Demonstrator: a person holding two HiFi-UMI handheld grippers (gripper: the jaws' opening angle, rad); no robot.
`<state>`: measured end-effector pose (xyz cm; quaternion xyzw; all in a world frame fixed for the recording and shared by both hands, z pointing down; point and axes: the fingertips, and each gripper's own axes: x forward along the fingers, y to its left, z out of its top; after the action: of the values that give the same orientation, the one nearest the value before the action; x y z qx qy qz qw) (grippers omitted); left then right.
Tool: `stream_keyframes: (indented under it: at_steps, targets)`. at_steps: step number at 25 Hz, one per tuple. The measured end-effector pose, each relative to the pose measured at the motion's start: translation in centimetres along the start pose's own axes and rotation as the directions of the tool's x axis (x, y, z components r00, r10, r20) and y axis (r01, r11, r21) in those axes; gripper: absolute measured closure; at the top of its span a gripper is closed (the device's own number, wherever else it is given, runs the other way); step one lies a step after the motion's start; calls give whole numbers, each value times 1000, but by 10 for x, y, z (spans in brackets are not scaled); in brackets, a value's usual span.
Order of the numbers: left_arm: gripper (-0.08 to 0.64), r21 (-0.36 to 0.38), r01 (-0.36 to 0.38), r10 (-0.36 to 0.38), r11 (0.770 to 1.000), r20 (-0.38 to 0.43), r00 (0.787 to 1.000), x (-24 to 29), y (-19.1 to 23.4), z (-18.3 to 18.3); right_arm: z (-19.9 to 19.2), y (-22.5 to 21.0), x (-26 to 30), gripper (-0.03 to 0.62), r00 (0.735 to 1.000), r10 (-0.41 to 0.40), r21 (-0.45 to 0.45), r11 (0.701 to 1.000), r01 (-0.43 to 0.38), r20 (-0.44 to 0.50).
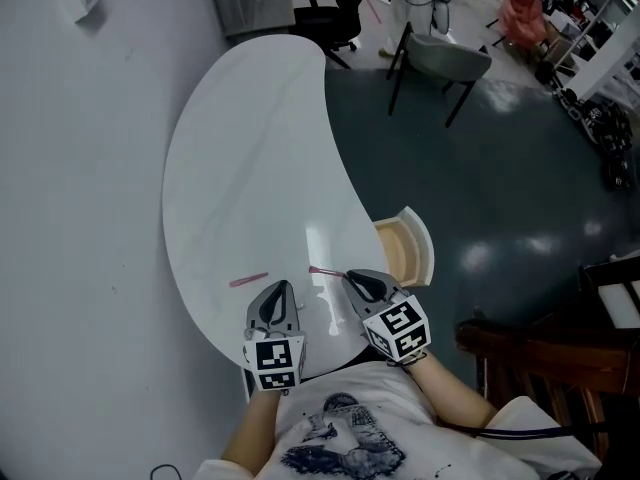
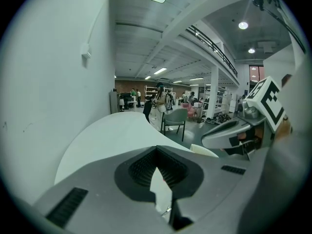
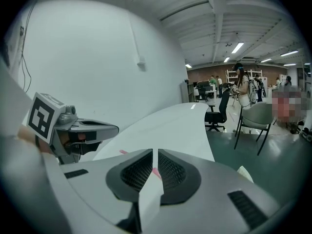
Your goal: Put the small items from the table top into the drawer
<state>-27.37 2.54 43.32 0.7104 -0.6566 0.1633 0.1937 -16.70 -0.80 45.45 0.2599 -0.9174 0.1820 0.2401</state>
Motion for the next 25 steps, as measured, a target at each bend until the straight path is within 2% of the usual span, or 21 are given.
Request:
stream_keyframes:
  at_steps: [7, 12, 16, 25]
  targets:
    - [526, -9, 26, -26, 1000, -31, 999, 15, 0, -15, -15, -4, 17, 515, 1000, 8, 8, 1000, -8, -22]
    - [526, -12, 36, -37, 999, -46, 998, 23, 4, -27, -32, -5, 30, 420, 997, 47, -3, 999, -47, -61]
    - [526, -20, 37, -38, 999, -59, 998, 29, 9, -37, -46, -9, 44, 416, 990, 83, -64, 994, -91, -110]
    - [526, -22, 45, -47, 999, -85, 995, 44, 15, -58, -85, -22, 82, 417, 970, 92, -173, 976, -133, -227]
